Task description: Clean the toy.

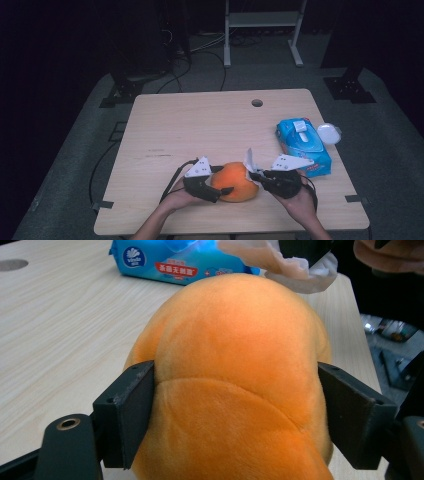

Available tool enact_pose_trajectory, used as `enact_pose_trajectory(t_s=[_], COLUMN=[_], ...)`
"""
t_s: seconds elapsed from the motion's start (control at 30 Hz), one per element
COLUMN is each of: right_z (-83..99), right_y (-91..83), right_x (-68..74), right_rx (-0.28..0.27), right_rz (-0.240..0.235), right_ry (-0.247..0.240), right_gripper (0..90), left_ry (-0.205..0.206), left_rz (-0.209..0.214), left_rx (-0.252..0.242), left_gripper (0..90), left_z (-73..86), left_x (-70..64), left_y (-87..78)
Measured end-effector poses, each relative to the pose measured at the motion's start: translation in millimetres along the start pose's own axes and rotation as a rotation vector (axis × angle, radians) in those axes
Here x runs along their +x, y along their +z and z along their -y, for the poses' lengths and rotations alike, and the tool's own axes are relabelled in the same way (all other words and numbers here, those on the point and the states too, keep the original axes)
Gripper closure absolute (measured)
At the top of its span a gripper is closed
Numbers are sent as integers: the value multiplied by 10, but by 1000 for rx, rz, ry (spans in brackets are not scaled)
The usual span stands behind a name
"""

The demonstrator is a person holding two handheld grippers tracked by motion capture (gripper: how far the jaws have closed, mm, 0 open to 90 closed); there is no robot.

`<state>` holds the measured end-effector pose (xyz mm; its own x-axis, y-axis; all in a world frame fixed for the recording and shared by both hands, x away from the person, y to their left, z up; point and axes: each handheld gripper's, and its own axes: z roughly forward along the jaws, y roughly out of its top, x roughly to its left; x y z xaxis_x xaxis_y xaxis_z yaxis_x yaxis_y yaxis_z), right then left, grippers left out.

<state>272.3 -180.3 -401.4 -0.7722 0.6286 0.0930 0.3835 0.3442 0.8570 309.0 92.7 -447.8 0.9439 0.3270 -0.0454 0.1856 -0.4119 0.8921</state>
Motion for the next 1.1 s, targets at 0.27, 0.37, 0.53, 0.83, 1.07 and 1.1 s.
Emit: enact_pose_trajectory(t_s=[0.27, 0.37, 0.53, 0.83, 1.07, 1.1], right_z=[122, 97, -42, 24, -67, -67], right_y=[63, 37, 18, 40, 22, 22], right_x=[-46, -62, 151, 34, 229, 229], right_rx=[77, 65, -13, 31, -18, -18], right_rz=[0, 5, -55, 9, -44, -44], right_ry=[-8, 8, -36, -38, -82, -82], right_gripper=[840, 842, 841, 842, 838, 838], left_ry=[-145, -148, -51, -79, 23, 23], left_rz=[21, 29, 13, 10, 1, 1], left_rx=[15, 21, 11, 6, -7, -7], left_gripper=[89, 198, 267, 237, 246, 245], left_z=[-71, -38, -136, -73, -146, -146], left_x=[81, 66, -85, -21, -170, -170], left_y=[-105, -91, -42, -68, 8, 8])
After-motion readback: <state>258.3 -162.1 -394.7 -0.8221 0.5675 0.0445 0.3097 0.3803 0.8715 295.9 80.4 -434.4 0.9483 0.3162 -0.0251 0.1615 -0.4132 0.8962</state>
